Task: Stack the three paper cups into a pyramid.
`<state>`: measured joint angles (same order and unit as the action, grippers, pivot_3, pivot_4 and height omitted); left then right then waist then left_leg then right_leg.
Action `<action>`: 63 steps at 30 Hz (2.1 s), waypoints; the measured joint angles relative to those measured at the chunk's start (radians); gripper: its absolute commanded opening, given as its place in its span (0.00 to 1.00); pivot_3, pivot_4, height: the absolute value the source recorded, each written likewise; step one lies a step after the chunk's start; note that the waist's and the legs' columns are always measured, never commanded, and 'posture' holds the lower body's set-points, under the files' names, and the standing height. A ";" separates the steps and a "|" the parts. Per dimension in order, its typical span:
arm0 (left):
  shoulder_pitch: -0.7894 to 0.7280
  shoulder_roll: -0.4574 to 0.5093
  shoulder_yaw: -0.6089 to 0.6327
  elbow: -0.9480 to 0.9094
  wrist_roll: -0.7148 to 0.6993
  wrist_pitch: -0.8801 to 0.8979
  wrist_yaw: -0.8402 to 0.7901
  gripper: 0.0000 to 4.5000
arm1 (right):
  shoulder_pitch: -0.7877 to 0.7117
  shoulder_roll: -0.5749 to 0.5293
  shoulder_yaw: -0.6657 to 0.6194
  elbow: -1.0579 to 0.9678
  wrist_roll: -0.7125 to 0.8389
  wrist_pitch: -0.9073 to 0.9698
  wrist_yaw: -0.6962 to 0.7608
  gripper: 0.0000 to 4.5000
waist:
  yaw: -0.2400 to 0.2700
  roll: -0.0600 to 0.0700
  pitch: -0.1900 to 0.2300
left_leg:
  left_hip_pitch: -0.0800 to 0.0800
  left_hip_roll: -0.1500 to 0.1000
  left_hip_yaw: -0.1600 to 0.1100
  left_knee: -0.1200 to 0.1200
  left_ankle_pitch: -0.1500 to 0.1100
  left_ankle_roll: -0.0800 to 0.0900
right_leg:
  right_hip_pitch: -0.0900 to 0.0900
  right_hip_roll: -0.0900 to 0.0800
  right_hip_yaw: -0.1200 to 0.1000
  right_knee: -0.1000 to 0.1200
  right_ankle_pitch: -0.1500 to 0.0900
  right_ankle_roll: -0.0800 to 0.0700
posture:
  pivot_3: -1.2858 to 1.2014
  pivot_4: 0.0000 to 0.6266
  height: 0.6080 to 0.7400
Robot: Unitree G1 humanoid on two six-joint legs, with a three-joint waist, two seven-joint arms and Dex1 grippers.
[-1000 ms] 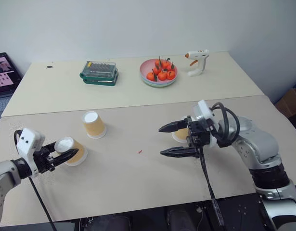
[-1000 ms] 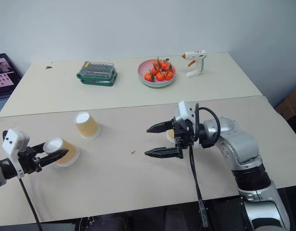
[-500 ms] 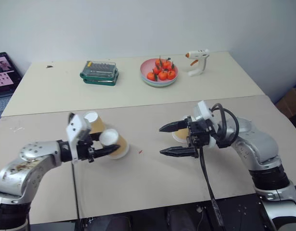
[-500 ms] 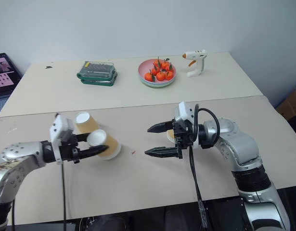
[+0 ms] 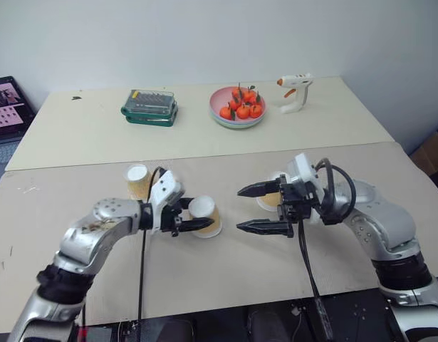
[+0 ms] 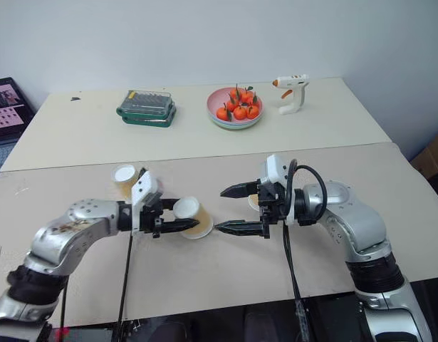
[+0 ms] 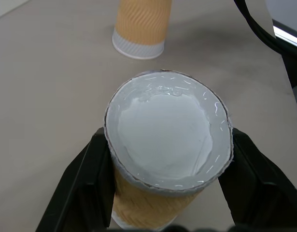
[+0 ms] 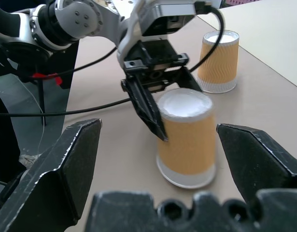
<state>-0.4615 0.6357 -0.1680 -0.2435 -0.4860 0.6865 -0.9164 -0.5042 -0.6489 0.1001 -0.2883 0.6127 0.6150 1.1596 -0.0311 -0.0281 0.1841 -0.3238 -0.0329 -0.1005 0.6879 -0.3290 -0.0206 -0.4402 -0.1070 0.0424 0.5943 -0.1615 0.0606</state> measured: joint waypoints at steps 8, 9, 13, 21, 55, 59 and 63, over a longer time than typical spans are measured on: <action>-0.117 -0.074 -0.094 0.140 0.105 -0.066 -0.022 0.78 | 0.003 0.000 0.001 -0.002 -0.001 0.000 -0.006 1.00 | -0.005 0.000 0.000 | 0.000 0.000 0.000 0.000 0.000 0.000 | 0.000 0.000 0.000 0.000 0.000 0.000 | 0.52 0.24 0.89; -0.114 -0.074 -0.101 0.142 0.110 -0.069 -0.028 0.85 | 0.010 -0.013 0.001 -0.002 -0.003 0.000 -0.004 1.00 | -0.004 0.000 0.000 | -0.001 0.000 0.000 0.001 0.000 0.000 | 0.000 0.000 0.000 0.000 0.000 0.000 | 0.52 0.24 0.89; -0.095 -0.075 -0.105 0.140 0.141 -0.079 -0.027 0.99 | 0.043 -0.078 0.002 0.011 -0.054 -0.033 0.009 1.00 | 0.000 0.000 0.000 | -0.005 -0.001 -0.001 0.006 -0.001 0.001 | -0.001 0.000 0.000 0.000 0.001 0.002 | 0.52 0.24 0.89; -0.055 -0.068 -0.091 0.103 0.149 -0.088 -0.019 0.99 | 0.061 -0.199 -0.048 0.129 -0.138 -0.125 0.046 1.00 | 0.007 0.000 0.000 | -0.006 -0.001 -0.001 0.008 -0.001 0.001 | -0.001 0.000 0.000 0.000 0.002 0.003 | 0.52 0.24 0.89; 0.520 -0.002 0.693 -0.335 -0.059 0.180 0.367 0.99 | 0.049 -0.136 -0.031 0.167 -0.158 -0.145 0.109 1.00 | 0.017 0.000 0.000 | -0.006 -0.001 -0.001 0.007 0.000 0.000 | -0.001 -0.001 0.000 -0.001 0.002 0.003 | 0.52 0.24 0.89; 0.537 -0.028 0.665 -0.240 -0.022 0.114 0.380 0.99 | 0.042 -0.132 -0.030 0.178 -0.158 -0.144 0.118 1.00 | 0.018 0.000 0.000 | -0.006 -0.001 -0.001 0.007 0.000 0.000 | -0.001 -0.001 0.000 -0.001 0.002 0.003 | 0.52 0.24 0.89; 0.507 -0.029 0.630 -0.185 -0.008 0.065 0.380 0.99 | 0.038 -0.132 -0.031 0.178 -0.158 -0.143 0.122 1.00 | 0.019 0.000 0.000 | -0.006 -0.001 -0.001 0.007 0.000 0.000 | -0.001 -0.001 -0.001 -0.001 0.002 0.003 | 0.52 0.24 0.89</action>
<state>0.0452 0.6069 0.4625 -0.4281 -0.4941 0.7519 -0.5359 -0.4657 -0.7804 0.0696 -0.1105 0.4551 0.4717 1.2816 -0.0122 -0.0279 0.1840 -0.3300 -0.0340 -0.1020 0.6953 -0.3294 -0.0202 -0.4413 -0.1077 0.0418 0.5937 -0.1596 0.0638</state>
